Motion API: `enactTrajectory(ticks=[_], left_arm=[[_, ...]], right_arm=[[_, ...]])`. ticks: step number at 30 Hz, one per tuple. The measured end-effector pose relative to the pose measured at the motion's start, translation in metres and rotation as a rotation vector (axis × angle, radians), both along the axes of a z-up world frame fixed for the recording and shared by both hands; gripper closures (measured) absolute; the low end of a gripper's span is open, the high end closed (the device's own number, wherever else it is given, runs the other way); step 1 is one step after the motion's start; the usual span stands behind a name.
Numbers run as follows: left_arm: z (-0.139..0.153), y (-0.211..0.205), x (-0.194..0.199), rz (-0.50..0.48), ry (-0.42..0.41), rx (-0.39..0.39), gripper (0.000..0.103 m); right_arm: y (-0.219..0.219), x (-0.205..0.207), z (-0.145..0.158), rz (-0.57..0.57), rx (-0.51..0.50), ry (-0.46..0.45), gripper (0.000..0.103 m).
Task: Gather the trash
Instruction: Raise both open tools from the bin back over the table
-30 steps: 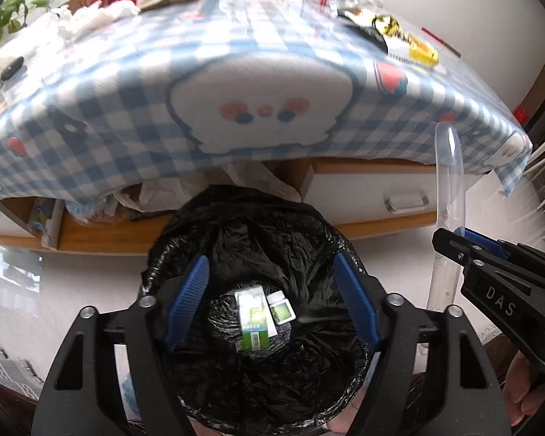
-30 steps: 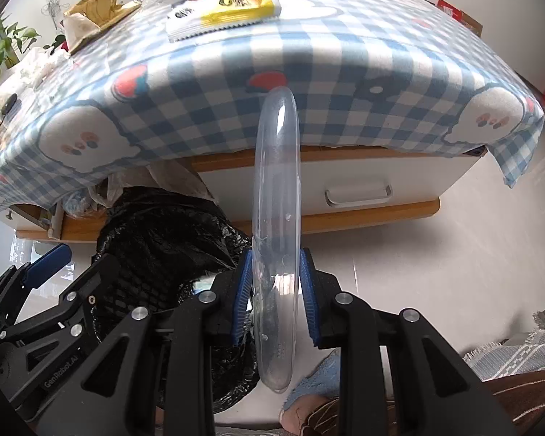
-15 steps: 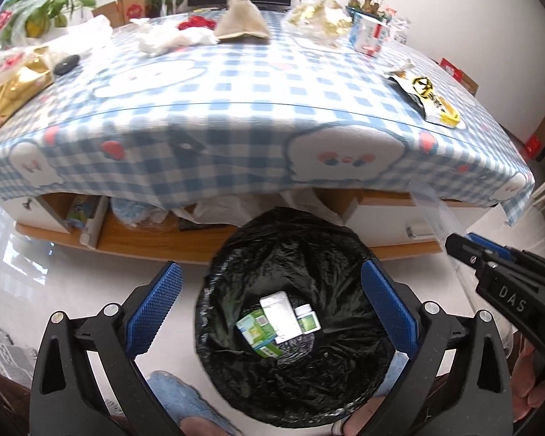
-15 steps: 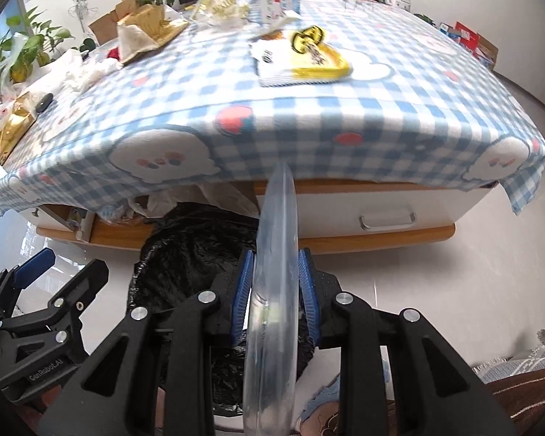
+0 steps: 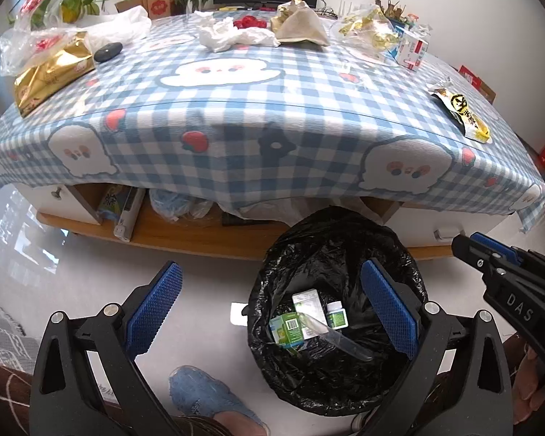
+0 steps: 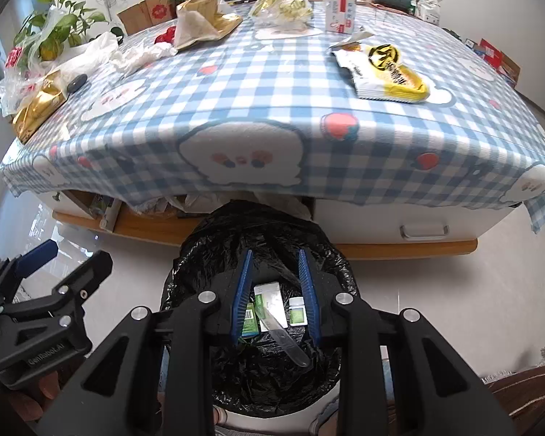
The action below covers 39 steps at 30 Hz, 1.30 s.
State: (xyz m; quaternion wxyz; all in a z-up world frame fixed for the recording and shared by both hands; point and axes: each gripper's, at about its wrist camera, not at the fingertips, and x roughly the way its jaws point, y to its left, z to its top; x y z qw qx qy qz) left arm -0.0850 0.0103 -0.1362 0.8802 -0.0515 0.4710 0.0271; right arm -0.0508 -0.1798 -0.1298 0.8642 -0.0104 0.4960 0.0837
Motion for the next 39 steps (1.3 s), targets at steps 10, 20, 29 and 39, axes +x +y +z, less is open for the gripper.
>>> enactTrajectory(ticks=[10,20,29,39], left_arm=[[-0.006,0.018,-0.005,0.020,0.022,0.003,0.006],[0.007,0.013,0.005,0.010,0.009,0.001,0.006],[0.026,0.022,0.019,0.024,-0.001,0.007,0.006],[0.051,0.027,0.057,0.000,-0.037,0.037,0.006]], right_arm=[[0.010,-0.001,-0.024,0.035,-0.025,0.034,0.077],[-0.007,0.002,-0.011,-0.005,-0.015,-0.009,0.031],[-0.021,0.014,0.027,-0.040,-0.002,-0.094,0.008],[-0.036,0.043,0.074,-0.022,-0.063,-0.191,0.008]])
